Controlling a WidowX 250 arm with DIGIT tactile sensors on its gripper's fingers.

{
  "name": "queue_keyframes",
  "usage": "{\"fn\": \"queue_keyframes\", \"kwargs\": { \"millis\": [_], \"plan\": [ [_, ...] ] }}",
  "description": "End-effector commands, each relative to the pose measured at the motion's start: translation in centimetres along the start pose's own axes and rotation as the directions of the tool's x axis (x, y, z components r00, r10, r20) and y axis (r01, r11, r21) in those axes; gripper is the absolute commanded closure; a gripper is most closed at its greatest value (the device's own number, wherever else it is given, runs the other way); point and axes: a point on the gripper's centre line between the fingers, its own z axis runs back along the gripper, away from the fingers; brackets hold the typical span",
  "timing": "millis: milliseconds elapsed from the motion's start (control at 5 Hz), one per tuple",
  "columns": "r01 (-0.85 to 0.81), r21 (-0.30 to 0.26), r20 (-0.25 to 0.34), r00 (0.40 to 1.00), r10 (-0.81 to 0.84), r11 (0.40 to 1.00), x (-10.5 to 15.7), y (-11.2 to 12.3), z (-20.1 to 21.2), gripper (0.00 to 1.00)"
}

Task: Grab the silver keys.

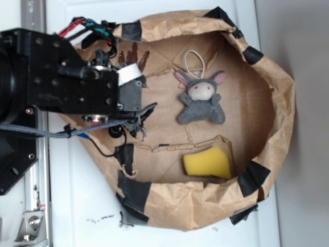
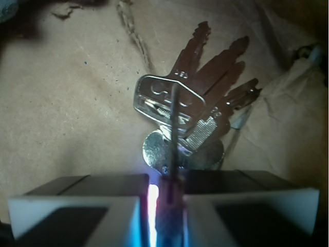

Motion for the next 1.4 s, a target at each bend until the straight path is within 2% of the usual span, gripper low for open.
{"fn": "queue_keyframes", "kwargs": {
  "millis": [0, 200, 400, 600, 800, 1000, 1200],
  "plan": [
    [-0.126, 0.033, -0.088, 0.988, 0.129, 0.991, 1.9, -0.4, 6.6, 1.00],
    [-0.178, -0.033, -0.192, 0.967, 0.169, 0.983, 2.4, -3.3, 12.1, 1.00],
    [-0.097, -0.195, -0.180, 0.982, 0.061, 0.976, 3.1, -4.5, 17.8, 1.00],
    [0.138, -0.265, -0.084, 0.983, -0.165, 0.954, 3.7, -5.0, 19.3, 1.00],
    [0.281, -0.293, 0.055, 0.959, -0.278, 0.914, 5.0, -4.9, 19.1, 1.00],
    [0.351, -0.263, 0.140, 0.935, -0.325, 0.899, 6.0, -4.1, 18.8, 1.00],
    [0.368, -0.259, 0.177, 0.927, -0.331, 0.893, 5.9, -3.6, 18.1, 1.00]
  ]
}}
